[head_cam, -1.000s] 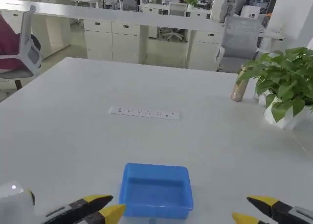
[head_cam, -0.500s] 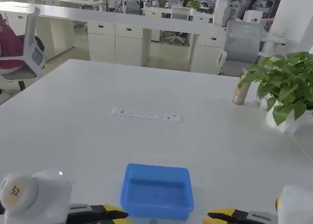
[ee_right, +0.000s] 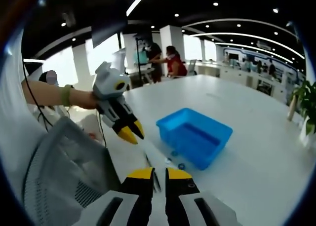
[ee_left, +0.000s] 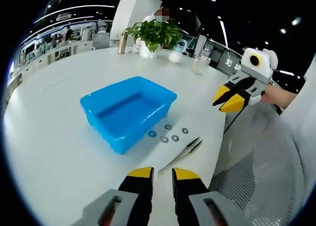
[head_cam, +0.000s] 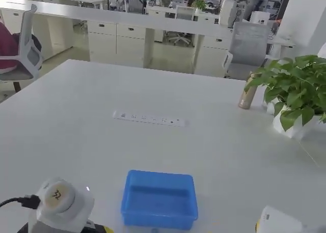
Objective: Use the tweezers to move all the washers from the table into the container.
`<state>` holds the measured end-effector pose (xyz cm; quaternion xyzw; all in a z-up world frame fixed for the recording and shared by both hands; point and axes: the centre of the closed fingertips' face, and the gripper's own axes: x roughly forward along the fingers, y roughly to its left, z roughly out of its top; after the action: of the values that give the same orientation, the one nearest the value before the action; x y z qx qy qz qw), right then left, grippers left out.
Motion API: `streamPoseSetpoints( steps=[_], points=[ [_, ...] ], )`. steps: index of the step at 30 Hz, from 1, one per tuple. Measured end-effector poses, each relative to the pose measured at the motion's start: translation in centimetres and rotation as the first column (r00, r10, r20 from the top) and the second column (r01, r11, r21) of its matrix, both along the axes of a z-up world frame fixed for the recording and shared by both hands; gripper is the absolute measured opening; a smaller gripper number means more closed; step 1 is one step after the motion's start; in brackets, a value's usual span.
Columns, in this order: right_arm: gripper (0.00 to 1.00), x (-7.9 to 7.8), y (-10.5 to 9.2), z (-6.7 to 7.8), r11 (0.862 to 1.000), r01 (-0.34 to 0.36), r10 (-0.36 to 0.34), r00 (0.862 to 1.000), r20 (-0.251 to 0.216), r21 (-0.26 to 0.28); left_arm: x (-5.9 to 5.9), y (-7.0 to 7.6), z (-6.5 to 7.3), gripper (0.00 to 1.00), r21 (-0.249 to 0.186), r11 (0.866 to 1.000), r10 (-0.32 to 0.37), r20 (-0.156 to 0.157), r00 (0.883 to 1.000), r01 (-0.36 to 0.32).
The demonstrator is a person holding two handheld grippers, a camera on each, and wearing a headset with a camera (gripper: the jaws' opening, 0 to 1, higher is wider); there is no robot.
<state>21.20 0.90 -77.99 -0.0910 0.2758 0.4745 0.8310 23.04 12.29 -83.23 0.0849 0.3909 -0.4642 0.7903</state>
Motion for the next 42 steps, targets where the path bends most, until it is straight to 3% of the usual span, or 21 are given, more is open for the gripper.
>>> streamPoseSetpoints(
  steps=[1,4,9,15,18,20,21,23,24,25,27,29,30,32,33,35,36,37,38,40,42],
  points=[
    [0.05,-0.1,0.1,-0.2,1.0,0.004,-0.004,1.0,-0.006,-0.002,0.2,-0.1,-0.1,0.11,0.018,1.0,-0.021,0.014,1.0,0.021],
    [0.05,-0.7,0.2,-0.9,1.0,0.011,-0.011,1.0,-0.019,-0.016,0.1,-0.7,-0.5,0.09,0.055,0.994,-0.093,0.008,0.996,0.093],
    [0.06,-0.9,0.0,-1.1,1.0,0.014,-0.015,0.999,-0.03,-0.021,-0.1,-0.9,-1.5,0.08,0.168,0.964,-0.21,0.019,0.977,0.204],
    [0.06,-0.9,-0.5,-1.3,0.997,0.068,-0.067,0.996,-0.063,0.019,-0.4,-1.4,-2.1,0.07,0.2,0.942,-0.277,0.006,0.961,0.27],
    [0.05,-1.0,-0.6,-1.1,0.996,0.083,-0.081,0.994,-0.07,0.034,-0.4,-1.6,-2.1,0.07,0.196,0.94,-0.287,0.002,0.958,0.281],
    [0.05,-1.1,-0.7,-0.9,0.995,0.092,-0.089,0.993,-0.073,0.041,-0.4,-1.6,-2.4,0.08,0.22,0.928,-0.309,0.012,0.951,0.299],
    [0.05,-1.1,-0.7,-0.8,0.994,0.098,-0.095,0.993,-0.073,0.044,-0.2,-1.3,-2.6,0.1,0.265,0.911,-0.337,0.031,0.941,0.317],
    [0.05,-1.1,-0.7,-0.7,0.993,0.105,-0.102,0.992,-0.072,0.044,-0.4,-1.2,-2.7,0.11,0.299,0.89,-0.369,0.032,0.929,0.343],
    [0.05,-1.1,-0.8,-0.7,0.993,0.108,-0.105,0.992,-0.072,0.041,-0.2,-1.7,-2.5,0.1,0.298,0.882,-0.401,0.07,0.914,0.364],
    [0.05,-1.1,-0.8,-0.7,0.993,0.11,-0.107,0.992,-0.072,0.037,-0.7,-1.4,-2.7,0.08,0.308,0.879,-0.393,0.032,0.919,0.365],
    [0.05,-1.1,-0.9,-0.9,0.993,0.115,-0.113,0.991,-0.074,0.03,-0.6,-1.4,-2.7,0.06,0.32,0.871,-0.409,0.048,0.911,0.374],
    [0.05,-1.1,-0.9,-0.9,0.993,0.116,-0.114,0.99,-0.077,0.027,-0.5,-1.3,-2.7,0.05,0.367,0.83,-0.472,0.064,0.879,0.419],
    [0.05,-1.2,-0.8,-1.0,0.993,0.117,-0.115,0.99,-0.078,0.025,-0.6,-1.4,-2.7,0.05,0.403,0.792,-0.528,0.073,0.846,0.459],
    [0.05,-1.2,-0.9,-1.0,0.993,0.116,-0.114,0.99,-0.079,0.023,-1.0,-1.5,-2.8,0.03,0.442,0.738,-0.593,0.063,0.803,0.51],
    [0.05,-1.2,-0.9,-1.0,0.993,0.117,-0.115,0.99,-0.08,0.022,-0.9,-1.5,-2.8,0.02,0.458,0.727,-0.597,0.055,0.8,0.511],
    [0.05,-1.2,-0.9,-1.2,0.993,0.118,-0.116,0.99,-0.086,0.02,-0.9,-1.6,-2.9,0.01,0.495,0.683,-0.638,0.045,0.769,0.538],
    [0.05,-1.2,-0.8,-1.2,0.993,0.116,-0.114,0.99,-0.088,0.02,-0.9,-1.7,-2.9,0.01,0.505,0.67,-0.648,0.04,0.761,0.544],
    [0.05,-1.2,-0.8,-1.3,0.993,0.114,-0.112,0.99,-0.09,0.02,-0.8,-1.8,-3.0,0.0,0.506,0.673,-0.642,0.037,0.766,0.539],
    [0.05,-1.3,-0.6,-1.3,0.994,0.111,-0.108,0.99,-0.091,0.021,-0.8,-1.8,-3.0,0.0,0.515,0.661,-0.651,0.032,0.758,0.546],
    [0.05,-1.2,-0.5,-1.4,0.994,0.106,-0.103,0.99,-0.095,0.022,-0.7,-1.8,-3.0,0.0,0.539,0.649,-0.645,0.016,0.764,0.537],
    [0.05,-1.2,-0.2,-1.5,0.995,0.101,-0.098,0.99,-0.098,0.023,-0.7,-1.7,-3.0,0.0,0.57,0.618,-0.67,0.019,0.743,0.542]
  ],
)
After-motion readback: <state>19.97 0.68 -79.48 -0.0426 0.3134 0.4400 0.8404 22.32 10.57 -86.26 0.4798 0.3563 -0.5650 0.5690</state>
